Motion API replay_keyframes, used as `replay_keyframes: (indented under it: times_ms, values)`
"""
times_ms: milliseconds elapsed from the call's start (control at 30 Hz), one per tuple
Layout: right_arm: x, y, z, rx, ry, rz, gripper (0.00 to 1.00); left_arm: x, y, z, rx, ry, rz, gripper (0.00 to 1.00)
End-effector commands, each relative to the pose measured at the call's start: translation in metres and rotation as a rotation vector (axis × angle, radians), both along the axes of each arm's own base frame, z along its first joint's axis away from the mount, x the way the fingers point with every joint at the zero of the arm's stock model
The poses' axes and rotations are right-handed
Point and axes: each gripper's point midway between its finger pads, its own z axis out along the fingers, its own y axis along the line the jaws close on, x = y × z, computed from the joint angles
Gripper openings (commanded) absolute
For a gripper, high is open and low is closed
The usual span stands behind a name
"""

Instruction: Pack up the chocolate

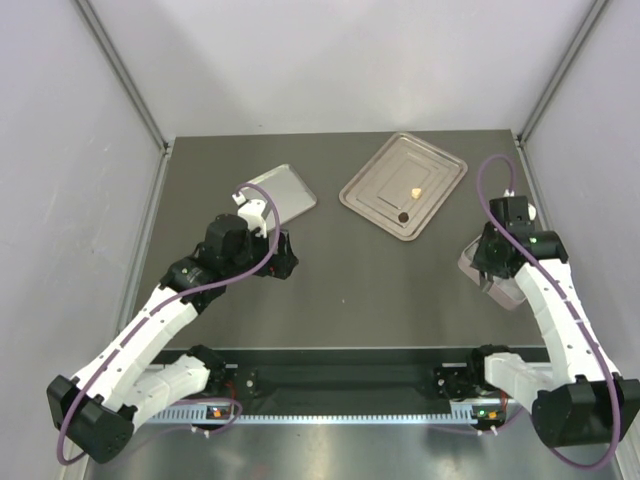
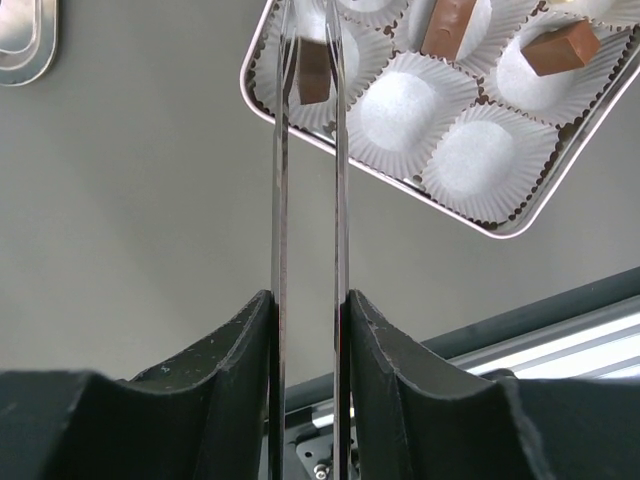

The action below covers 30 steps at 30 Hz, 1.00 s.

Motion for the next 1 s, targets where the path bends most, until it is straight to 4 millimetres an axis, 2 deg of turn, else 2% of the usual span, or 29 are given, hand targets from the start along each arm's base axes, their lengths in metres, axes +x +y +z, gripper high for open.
replay_keyframes:
  times_ms: [0,267,433,667,833,867,967]
  values:
    - [0.009,-0.009,0.009,-0.023,-0.055,-0.034,0.35,0.004,-0.004,0.017,-0.029,-0.057,-0.009,0.96]
    - [0.013,-0.013,0.021,-0.048,-0.077,-0.038,0.38,0.005,-0.003,0.016,-0.025,-0.055,-0.005,0.96]
    - [0.030,-0.005,0.048,-0.021,-0.150,0.000,0.38,0.005,-0.002,0.017,-0.024,-0.061,0.001,0.96]
    - [0.067,0.030,0.057,0.041,-0.218,0.108,0.38,0.006,-0.001,0.018,-0.021,-0.063,0.007,0.96]
    - [0.108,0.064,0.059,0.063,-0.275,0.184,0.41,0.007,0.000,0.017,-0.015,-0.063,0.013,0.96]
    - [0.117,0.069,0.054,0.061,-0.267,0.196,0.41,0.007,0.000,0.016,-0.014,-0.060,0.011,0.96]
    - [0.138,0.085,0.054,0.054,-0.291,0.241,0.43,0.007,0.000,0.014,-0.008,-0.056,0.015,0.96]
